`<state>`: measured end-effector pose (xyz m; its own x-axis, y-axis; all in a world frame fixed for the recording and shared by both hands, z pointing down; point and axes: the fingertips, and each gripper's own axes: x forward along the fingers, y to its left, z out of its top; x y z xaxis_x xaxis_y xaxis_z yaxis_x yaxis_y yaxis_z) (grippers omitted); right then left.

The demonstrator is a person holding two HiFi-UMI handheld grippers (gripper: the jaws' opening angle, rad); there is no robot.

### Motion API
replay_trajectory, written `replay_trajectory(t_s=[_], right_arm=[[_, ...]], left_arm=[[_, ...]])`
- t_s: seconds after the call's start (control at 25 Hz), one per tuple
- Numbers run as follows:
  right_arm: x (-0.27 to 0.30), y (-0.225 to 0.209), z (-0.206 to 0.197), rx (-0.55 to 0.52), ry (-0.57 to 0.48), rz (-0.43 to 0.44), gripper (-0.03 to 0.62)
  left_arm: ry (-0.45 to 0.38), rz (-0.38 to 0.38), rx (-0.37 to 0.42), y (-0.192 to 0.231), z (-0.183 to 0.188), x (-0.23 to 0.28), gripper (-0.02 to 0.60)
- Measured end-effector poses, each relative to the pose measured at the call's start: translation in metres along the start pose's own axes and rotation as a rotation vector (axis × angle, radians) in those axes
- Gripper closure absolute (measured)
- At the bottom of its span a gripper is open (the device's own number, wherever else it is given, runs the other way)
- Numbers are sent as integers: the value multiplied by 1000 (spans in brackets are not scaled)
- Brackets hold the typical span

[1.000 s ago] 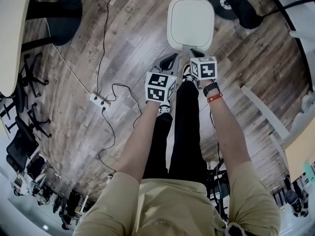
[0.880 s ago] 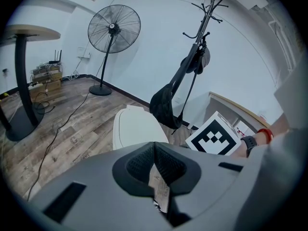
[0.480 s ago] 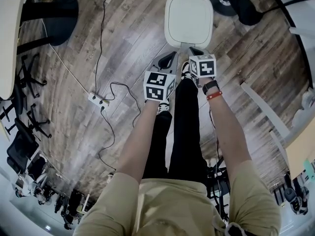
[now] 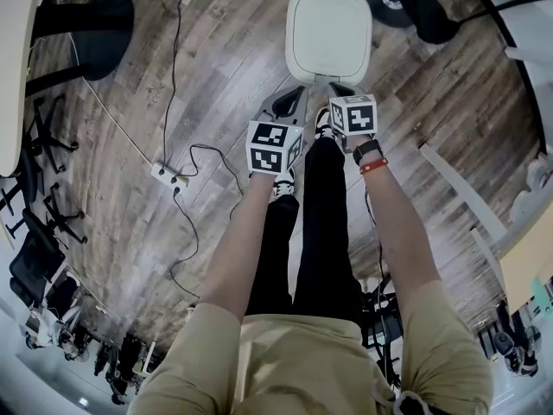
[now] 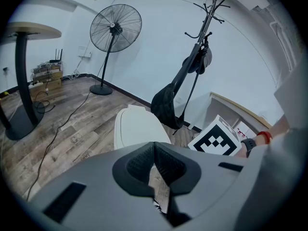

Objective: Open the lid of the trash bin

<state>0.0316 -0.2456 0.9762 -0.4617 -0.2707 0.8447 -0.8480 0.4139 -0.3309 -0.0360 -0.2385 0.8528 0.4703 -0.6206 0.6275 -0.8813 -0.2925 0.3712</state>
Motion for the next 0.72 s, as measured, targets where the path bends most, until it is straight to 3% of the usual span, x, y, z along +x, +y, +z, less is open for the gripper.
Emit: replay_trajectory(t_s=[0.72], right_arm=[[1, 3, -3, -21, 13, -5, 580]], left_arm=[[13, -4, 5, 1, -9, -4, 558]])
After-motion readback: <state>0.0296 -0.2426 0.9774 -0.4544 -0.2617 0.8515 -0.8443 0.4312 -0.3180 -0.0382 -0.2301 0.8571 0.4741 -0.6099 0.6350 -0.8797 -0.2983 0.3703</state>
